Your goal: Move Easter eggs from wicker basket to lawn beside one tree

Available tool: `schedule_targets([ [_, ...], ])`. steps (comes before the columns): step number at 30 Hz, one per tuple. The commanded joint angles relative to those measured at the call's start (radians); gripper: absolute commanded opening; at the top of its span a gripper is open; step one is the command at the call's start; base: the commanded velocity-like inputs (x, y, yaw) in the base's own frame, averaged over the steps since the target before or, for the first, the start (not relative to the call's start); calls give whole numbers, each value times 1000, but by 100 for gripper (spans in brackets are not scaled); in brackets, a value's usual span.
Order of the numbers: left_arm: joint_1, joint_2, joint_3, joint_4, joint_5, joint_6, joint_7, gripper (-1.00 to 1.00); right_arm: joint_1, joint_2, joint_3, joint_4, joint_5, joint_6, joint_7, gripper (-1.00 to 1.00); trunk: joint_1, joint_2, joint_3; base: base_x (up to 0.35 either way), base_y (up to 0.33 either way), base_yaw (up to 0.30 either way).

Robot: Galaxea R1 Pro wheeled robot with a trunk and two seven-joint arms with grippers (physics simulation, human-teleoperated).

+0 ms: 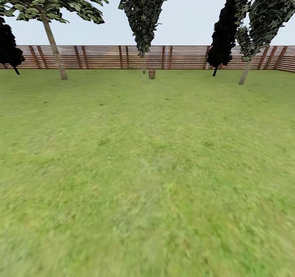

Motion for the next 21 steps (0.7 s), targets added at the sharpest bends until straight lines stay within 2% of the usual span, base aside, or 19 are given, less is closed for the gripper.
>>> schedule_targets([
  [1, 0, 0, 1, -2, 1, -1, 0, 100, -1, 0, 1, 1, 3, -3, 0, 100, 1, 0, -1, 327, 0, 0],
  [21, 1, -2, 1, -2, 1, -1, 0, 100, -1, 0, 0, 1, 3, -3, 0, 100, 1, 0, -1, 326, 0, 0],
])
